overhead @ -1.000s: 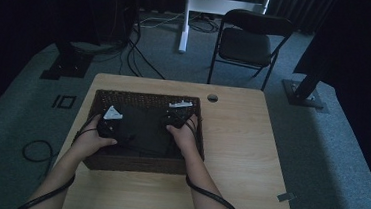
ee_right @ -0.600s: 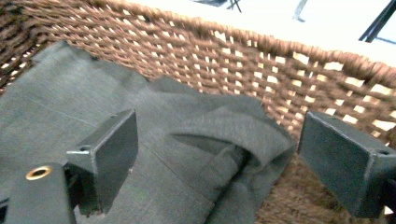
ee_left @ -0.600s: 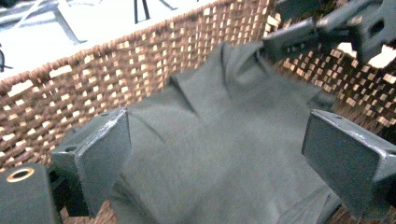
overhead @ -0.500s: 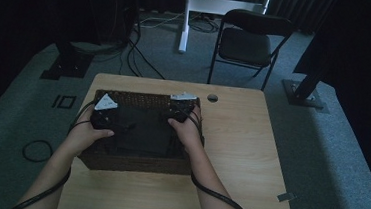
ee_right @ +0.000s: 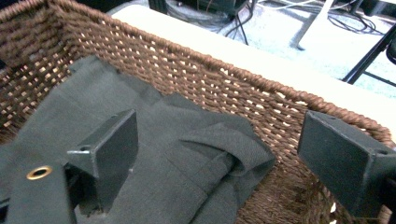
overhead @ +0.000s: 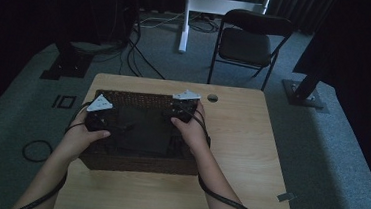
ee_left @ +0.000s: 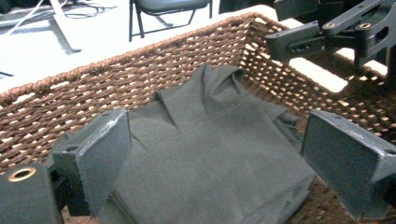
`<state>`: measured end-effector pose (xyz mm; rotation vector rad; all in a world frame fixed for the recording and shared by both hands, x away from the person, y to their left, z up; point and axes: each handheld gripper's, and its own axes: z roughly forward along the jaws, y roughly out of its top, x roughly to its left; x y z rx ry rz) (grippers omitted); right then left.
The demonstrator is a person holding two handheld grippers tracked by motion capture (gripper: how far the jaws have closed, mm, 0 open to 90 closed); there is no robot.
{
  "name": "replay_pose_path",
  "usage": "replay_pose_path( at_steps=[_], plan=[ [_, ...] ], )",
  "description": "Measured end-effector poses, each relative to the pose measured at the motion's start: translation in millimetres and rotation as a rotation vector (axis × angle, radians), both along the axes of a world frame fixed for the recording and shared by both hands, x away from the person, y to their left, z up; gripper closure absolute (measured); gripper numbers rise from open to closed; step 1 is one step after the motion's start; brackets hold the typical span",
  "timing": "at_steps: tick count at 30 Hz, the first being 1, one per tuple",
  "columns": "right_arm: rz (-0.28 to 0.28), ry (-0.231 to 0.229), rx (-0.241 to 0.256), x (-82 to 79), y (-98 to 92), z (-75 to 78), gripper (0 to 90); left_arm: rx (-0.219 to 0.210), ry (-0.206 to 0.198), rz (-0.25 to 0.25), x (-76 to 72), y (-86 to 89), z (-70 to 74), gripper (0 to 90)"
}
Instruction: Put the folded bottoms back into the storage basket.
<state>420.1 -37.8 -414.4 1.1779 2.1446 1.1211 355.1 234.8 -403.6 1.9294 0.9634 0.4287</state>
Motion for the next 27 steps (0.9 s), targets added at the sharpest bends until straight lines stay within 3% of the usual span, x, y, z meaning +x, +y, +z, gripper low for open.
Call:
replay_pose_path(
  at_steps=[7, 13, 27],
  plan=[
    [-0.006, -0.027, 0.022, -10.3, -17.8, 11.8, 12.4, -0.033, -0.015, -0.009, -13.2, 3.8, 9.4, 9.4],
    [-0.028, -0.041, 0.036, -17.4, -38.5, 17.3, 12.4, -0.057, -0.014, 0.001, -21.0, 7.0, 9.2, 9.4],
    [-0.083, -0.055, 0.046, -35.7, -87.5, 9.8, 12.4, -0.083, -0.031, -0.005, -45.7, 10.3, 4.4, 9.4]
  ],
)
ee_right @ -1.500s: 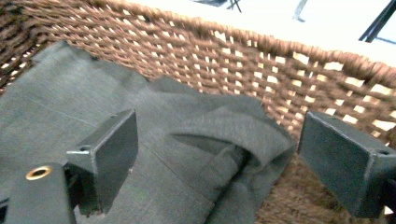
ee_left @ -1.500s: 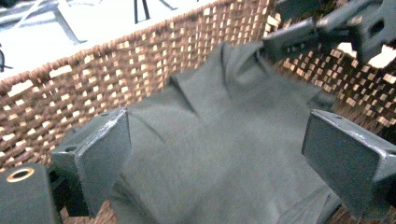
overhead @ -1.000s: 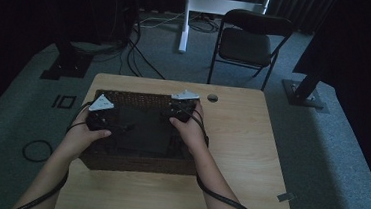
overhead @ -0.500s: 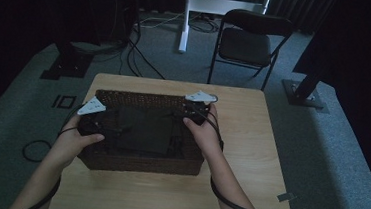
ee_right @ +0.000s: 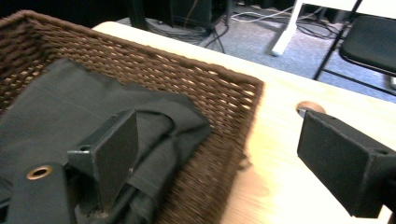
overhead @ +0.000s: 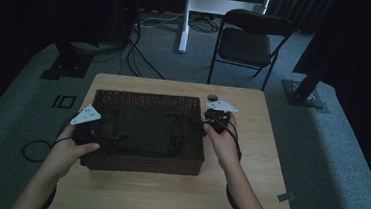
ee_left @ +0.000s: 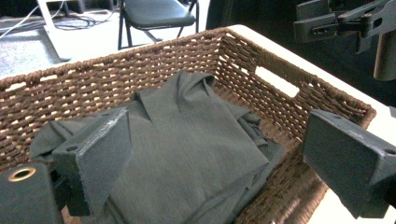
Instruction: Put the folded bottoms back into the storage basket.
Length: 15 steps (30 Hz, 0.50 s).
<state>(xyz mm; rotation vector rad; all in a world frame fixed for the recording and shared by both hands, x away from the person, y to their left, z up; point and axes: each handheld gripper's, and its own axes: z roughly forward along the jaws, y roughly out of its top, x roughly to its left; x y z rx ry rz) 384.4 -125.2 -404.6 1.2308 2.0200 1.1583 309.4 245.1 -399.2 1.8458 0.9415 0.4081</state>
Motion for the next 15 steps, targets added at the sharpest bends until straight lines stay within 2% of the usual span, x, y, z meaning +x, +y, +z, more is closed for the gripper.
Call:
replay_pose_path(
  at_steps=[9, 15],
  plan=[
    [-0.056, -0.017, 0.011, -10.1, -30.1, -9.4, 12.4, -0.013, -0.003, -0.019, -17.4, -2.6, -12.3, 9.3],
    [-0.088, -0.019, 0.022, -16.4, -46.7, -19.6, 12.4, -0.017, -0.014, -0.010, -26.7, -5.0, -18.4, 9.3]
  ],
)
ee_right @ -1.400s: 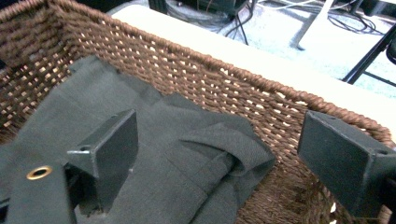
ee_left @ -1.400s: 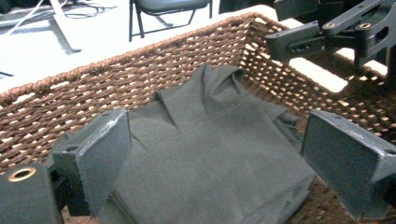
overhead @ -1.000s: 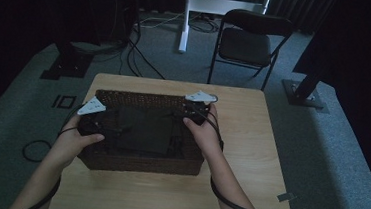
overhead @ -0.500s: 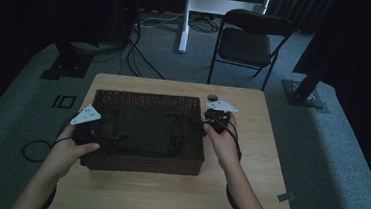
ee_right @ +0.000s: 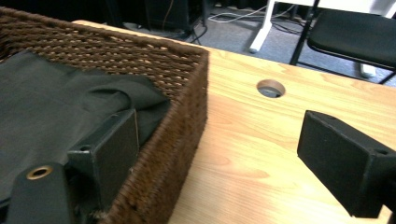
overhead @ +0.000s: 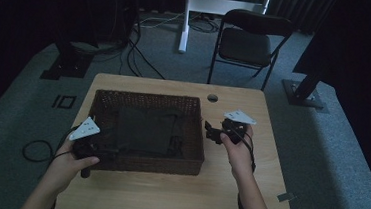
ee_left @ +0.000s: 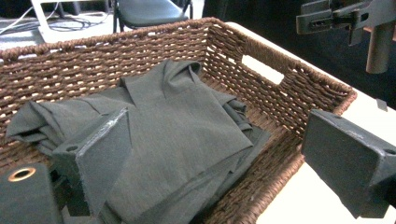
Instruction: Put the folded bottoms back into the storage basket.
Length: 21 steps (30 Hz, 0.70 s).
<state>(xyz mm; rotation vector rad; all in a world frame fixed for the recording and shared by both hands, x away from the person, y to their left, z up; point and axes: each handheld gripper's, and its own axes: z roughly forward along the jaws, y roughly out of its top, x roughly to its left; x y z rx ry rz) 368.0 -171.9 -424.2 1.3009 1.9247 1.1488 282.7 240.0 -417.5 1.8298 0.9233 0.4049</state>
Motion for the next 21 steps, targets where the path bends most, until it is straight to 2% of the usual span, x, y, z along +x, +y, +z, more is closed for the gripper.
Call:
replay_pose_path(
  at_steps=[4, 6, 10, 13, 16, 18, 21],
  plan=[
    [-0.009, 0.004, -0.009, -4.1, -10.0, -6.5, 12.4, 0.012, -0.005, -0.005, -8.2, -2.3, -5.6, 9.3],
    [-0.013, 0.012, -0.004, -6.3, -14.9, -9.5, 12.4, -0.007, -0.002, -0.007, -12.4, -3.3, -8.4, 9.3],
    [-0.024, 0.021, -0.001, -11.5, -24.6, -15.9, 12.4, -0.001, -0.012, -0.006, -21.4, -5.3, -13.6, 9.3],
    [-0.025, 0.032, 0.004, -15.7, -31.8, -21.2, 12.4, 0.005, -0.017, -0.021, -28.3, -7.2, -16.9, 9.3],
    [-0.026, 0.040, -0.016, -20.4, -37.4, -26.7, 12.4, 0.008, -0.020, -0.037, -35.0, -10.1, -21.6, 9.3],
    [-0.024, 0.047, -0.008, -23.0, -41.0, -30.9, 12.4, 0.023, -0.021, -0.048, -39.4, -12.7, -25.5, 9.3],
    [-0.036, 0.057, 0.006, -26.4, -46.8, -36.6, 12.4, 0.013, -0.018, -0.077, -47.4, -17.4, -31.7, 9.3]
  ],
)
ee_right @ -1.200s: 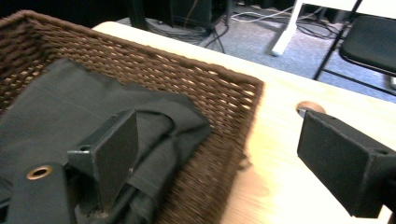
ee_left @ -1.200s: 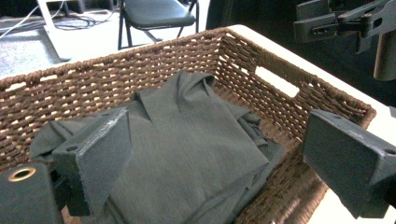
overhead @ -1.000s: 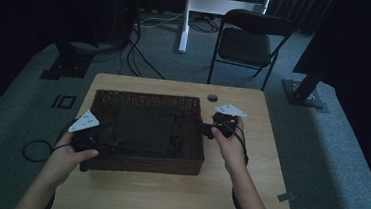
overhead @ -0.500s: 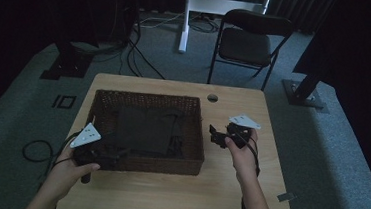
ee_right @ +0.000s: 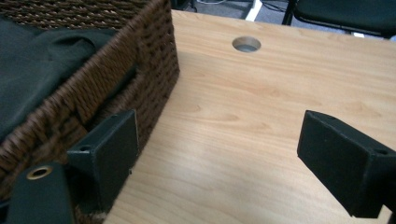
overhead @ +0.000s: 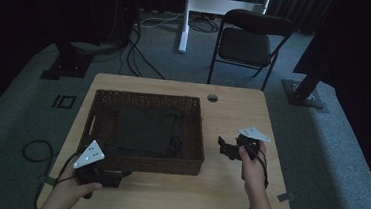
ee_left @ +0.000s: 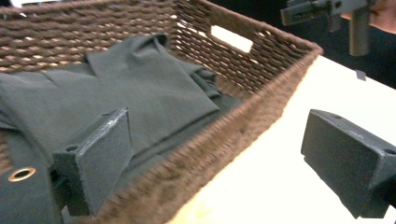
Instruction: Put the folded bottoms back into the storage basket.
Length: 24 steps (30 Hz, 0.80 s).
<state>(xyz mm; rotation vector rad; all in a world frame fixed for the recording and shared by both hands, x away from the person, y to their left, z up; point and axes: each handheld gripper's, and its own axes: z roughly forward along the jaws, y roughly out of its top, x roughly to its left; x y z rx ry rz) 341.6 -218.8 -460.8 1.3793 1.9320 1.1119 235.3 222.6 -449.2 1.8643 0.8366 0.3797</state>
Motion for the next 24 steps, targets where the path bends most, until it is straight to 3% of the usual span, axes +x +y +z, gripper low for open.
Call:
replay_pose_path(
  at_steps=[8, 15, 18, 24],
  plan=[
    [-0.021, 0.020, 0.004, -9.1, -17.2, -14.8, 12.4, 0.024, 0.022, -0.041, -14.3, -7.4, -19.7, 9.3],
    [-0.034, 0.042, 0.008, -17.6, -31.1, -33.9, 12.4, 0.050, 0.059, -0.052, -18.0, -11.7, -43.6, 9.3],
    [-0.024, 0.055, -0.001, -20.6, -36.2, -41.7, 12.4, 0.085, 0.067, -0.057, -19.0, -14.0, -53.9, 9.3],
    [-0.048, 0.079, 0.008, -25.0, -44.0, -55.8, 12.4, 0.110, 0.082, -0.048, -19.0, -14.5, -66.4, 9.3]
  ],
)
